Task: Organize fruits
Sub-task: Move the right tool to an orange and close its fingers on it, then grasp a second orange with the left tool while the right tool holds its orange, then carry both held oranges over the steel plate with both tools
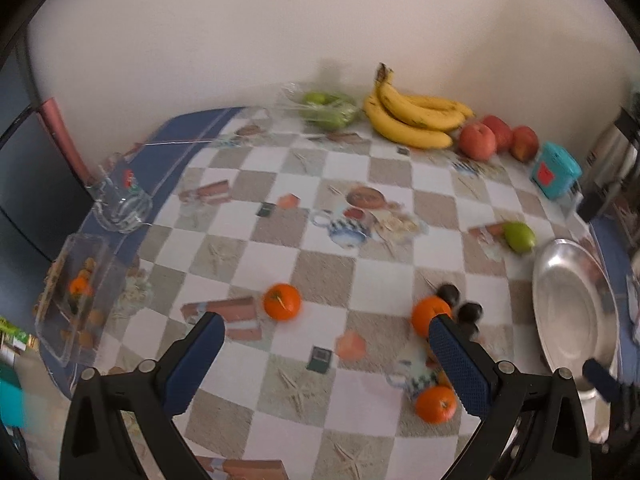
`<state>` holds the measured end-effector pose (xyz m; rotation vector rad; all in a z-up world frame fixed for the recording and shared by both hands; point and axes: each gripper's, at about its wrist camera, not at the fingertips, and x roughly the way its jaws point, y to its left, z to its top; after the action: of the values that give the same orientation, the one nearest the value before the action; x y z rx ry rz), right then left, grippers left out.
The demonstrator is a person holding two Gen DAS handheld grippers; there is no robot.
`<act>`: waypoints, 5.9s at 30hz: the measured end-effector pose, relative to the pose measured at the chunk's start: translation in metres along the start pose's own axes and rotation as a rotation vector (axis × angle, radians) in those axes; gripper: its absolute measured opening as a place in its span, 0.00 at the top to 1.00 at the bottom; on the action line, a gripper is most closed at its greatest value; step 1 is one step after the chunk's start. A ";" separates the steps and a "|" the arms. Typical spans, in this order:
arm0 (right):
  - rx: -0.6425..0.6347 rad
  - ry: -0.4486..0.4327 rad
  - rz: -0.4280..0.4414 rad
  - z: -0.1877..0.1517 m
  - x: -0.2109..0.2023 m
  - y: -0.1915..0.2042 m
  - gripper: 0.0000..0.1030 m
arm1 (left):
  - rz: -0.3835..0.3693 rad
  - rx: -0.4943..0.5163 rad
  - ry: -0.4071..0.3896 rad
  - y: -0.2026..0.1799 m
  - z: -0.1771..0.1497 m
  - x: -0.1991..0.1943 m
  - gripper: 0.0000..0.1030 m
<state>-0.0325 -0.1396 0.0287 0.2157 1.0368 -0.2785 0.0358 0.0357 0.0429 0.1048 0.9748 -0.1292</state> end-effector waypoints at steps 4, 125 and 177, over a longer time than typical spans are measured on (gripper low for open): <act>0.007 0.024 0.037 0.004 0.006 0.013 0.00 | 0.047 -0.046 0.012 0.018 0.004 0.008 0.00; 0.135 0.118 0.234 0.046 0.017 -0.008 0.64 | -0.074 -0.237 0.239 0.036 0.031 0.084 0.64; 0.538 0.082 0.035 0.013 0.036 -0.220 0.64 | -0.409 0.399 0.200 -0.260 0.001 0.054 0.64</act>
<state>-0.0765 -0.3553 -0.0057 0.7339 1.0217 -0.5181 0.0259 -0.2248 -0.0090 0.2880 1.1510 -0.7013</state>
